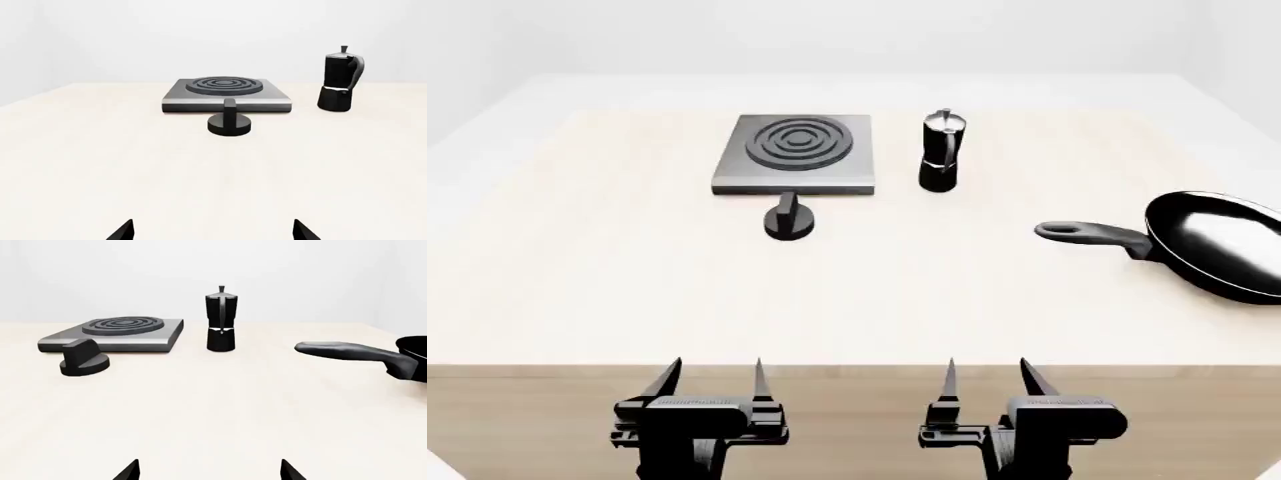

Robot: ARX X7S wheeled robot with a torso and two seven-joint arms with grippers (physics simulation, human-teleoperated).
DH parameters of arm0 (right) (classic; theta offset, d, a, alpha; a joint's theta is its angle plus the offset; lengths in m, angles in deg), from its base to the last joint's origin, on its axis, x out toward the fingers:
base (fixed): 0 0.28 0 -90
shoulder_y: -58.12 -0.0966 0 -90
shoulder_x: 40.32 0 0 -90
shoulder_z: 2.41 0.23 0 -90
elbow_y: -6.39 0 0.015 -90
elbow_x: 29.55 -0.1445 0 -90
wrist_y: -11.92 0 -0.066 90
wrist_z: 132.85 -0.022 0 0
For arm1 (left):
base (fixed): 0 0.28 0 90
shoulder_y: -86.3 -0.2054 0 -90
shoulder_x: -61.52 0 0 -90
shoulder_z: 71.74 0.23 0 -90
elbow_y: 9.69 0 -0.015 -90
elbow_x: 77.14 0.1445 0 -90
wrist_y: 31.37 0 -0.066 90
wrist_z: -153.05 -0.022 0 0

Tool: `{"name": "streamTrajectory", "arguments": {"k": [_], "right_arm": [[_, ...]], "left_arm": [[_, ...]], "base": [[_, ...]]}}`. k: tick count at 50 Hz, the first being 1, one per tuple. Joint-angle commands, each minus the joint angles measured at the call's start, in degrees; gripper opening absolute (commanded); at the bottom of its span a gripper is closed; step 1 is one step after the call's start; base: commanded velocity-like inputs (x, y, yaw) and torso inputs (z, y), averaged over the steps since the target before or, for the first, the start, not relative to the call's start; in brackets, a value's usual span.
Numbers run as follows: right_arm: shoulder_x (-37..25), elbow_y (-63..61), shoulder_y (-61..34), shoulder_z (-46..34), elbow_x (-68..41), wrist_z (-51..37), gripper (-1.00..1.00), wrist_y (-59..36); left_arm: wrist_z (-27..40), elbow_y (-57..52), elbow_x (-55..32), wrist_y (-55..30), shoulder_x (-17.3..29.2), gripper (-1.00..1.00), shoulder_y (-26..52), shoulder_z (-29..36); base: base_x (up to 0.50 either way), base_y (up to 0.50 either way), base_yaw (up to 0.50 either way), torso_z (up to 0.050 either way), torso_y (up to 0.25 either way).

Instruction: Put the frying pan on the stove.

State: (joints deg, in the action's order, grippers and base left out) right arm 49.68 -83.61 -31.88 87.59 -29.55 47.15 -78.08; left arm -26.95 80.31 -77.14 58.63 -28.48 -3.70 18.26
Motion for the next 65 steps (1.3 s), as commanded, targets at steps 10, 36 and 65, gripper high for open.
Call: {"name": "streamTrajectory", "arguments": {"k": [10, 36, 65], "right_arm": [[-2.30, -13.99, 5.52, -4.32, -2.16, -4.33, 1.00, -4.15], [-5.31, -25.95, 8.10, -6.17, -7.92, -6.21, 1.00, -9.13], [-7.06, -27.21, 7.66, -7.26, -10.02, -8.81, 1.00, -9.35]], "left_arm": [[1.88, -15.00, -1.63, -3.47, 2.99, 1.00, -5.56, 3.02], [4.09, -23.25, -3.88, -5.00, 5.81, 1.00, -8.97, 5.06], [6.27, -24.27, -5.37, -4.98, 7.96, 1.00, -9.28, 6.54]], "base": [[0.00, 0.00, 0.00, 0.000, 0.000], [0.19, 0.00, 0.00, 0.000, 0.000], [0.30, 0.00, 0.00, 0.000, 0.000]]}}
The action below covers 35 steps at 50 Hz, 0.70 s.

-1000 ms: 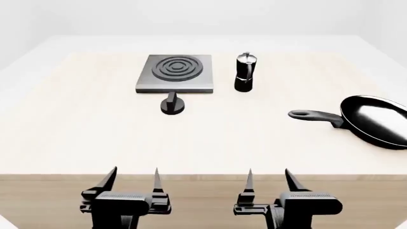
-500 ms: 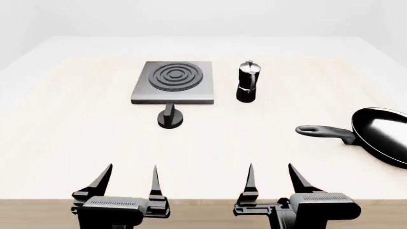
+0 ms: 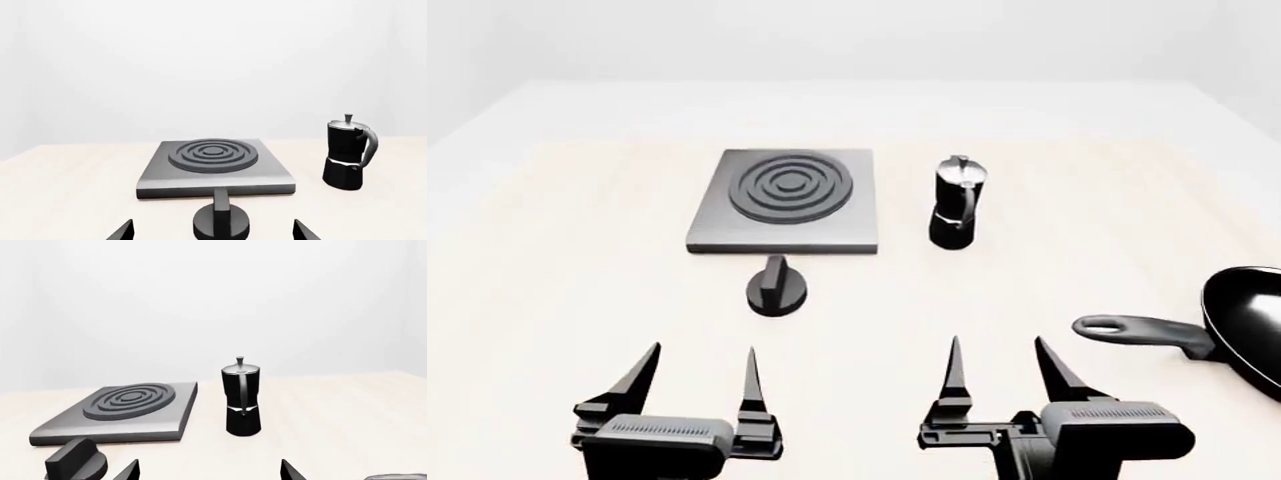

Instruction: Put the frying pan on the stove.

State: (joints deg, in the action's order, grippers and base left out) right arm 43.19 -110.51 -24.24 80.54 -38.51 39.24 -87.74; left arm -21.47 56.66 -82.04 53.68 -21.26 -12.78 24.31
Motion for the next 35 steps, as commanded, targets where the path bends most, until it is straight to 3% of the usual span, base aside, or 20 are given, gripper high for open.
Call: {"name": "streamTrajectory", "arguments": {"k": [1, 35], "right_arm": [[-0.63, -0.29, 0.06, -0.27, -1.11, -0.95, 1.00, 0.40], [-2.45, -0.84, 0.38, -1.34, -2.88, -3.32, 1.00, 0.53]], "left_arm": [[0.86, -0.63, -0.51, -0.02, 0.80, 1.00, -0.20, 0.53], [2.68, -0.79, -1.80, 0.20, 2.46, 1.00, -0.21, 1.70]], "base": [[0.30, 0.00, 0.00, 0.000, 0.000], [0.30, 0.00, 0.00, 0.000, 0.000]]}}
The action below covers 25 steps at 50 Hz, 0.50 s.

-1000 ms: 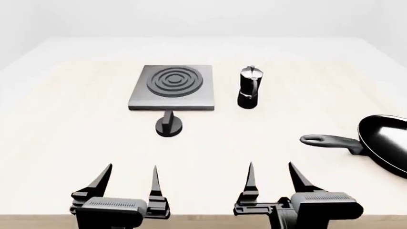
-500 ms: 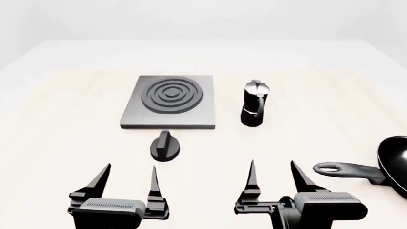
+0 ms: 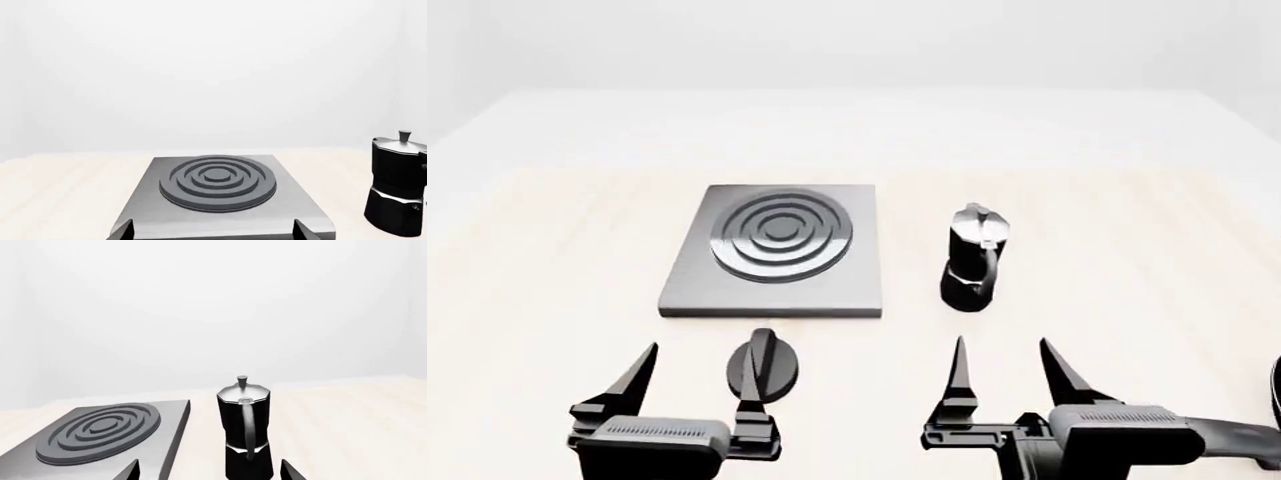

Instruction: Put the frying pan on the stove.

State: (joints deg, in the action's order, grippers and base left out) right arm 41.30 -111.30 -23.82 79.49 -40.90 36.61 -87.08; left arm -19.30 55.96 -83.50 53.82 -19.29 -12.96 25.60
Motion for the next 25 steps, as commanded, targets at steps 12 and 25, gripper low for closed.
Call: {"name": "streamTrajectory", "arguments": {"k": [12, 25], "right_arm": [[0.03, -1.53, -1.32, 1.13, -0.55, -5.10, 1.00, -4.14], [3.41, -7.15, -3.24, 6.37, -1.62, -16.03, 1.00, -12.68]], "left_arm": [[0.96, 0.03, -0.74, 0.22, 0.98, 1.00, -0.02, 0.85], [1.59, -0.29, -1.25, 0.18, 1.50, 1.00, -0.02, 1.02]], "base": [[0.25, 0.00, 0.00, 0.000, 0.000], [0.00, 0.00, 0.00, 0.000, 0.000]]}}
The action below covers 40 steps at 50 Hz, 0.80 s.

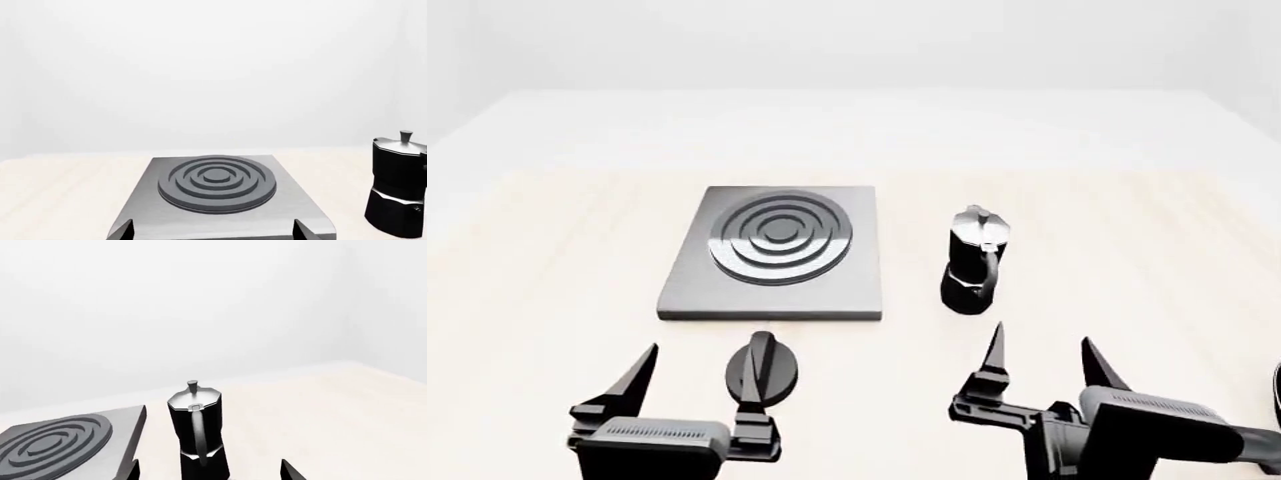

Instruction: Put the frying pan on the stove.

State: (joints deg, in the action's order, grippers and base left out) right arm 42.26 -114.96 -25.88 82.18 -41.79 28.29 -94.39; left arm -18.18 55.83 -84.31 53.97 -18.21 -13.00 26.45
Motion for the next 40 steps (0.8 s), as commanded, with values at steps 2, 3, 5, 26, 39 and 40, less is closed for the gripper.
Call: {"name": "streamTrajectory", "arguments": {"k": [2, 3, 5, 26, 39, 40], "right_arm": [[2.70, -3.43, -1.30, 3.83, 0.04, -8.93, 1.00, -4.89], [3.65, -3.08, -1.91, 4.64, 0.76, -11.24, 1.00, -5.62], [4.24, -2.50, -2.18, 5.08, 1.24, -12.86, 1.00, -4.97], [5.80, 2.20, -3.22, 8.13, 7.75, -33.95, 1.00, 3.04], [5.44, 1.85, -3.56, 7.50, 6.59, -41.15, 1.00, 3.81], [5.31, 1.76, -3.54, 7.33, 6.58, -41.48, 1.00, 3.86]], "left_arm": [[0.55, -0.19, -0.54, 0.03, 0.49, 1.00, 0.04, 0.21], [0.66, -0.16, -0.65, 0.09, 0.47, 1.00, 0.06, 0.12], [0.75, -0.22, -0.71, 0.12, 0.53, 1.00, 0.06, 0.17], [1.35, 0.57, -1.69, 0.13, 1.10, 1.00, 0.43, 0.84], [1.83, 0.84, -1.85, 0.40, 1.41, 1.00, 0.59, 1.31], [1.90, 0.91, -1.84, 0.42, 1.42, 1.00, 0.63, 1.33]], "base": [[0.00, 0.00, 0.00, 0.000, 0.000], [0.00, 0.00, 0.00, 0.000, 0.000], [0.00, 0.00, 0.00, 0.000, 0.000], [0.00, 0.00, 0.00, 0.000, 0.000], [0.00, 0.00, 0.00, 0.000, 0.000], [0.00, 0.00, 0.00, 0.000, 0.000]]}}
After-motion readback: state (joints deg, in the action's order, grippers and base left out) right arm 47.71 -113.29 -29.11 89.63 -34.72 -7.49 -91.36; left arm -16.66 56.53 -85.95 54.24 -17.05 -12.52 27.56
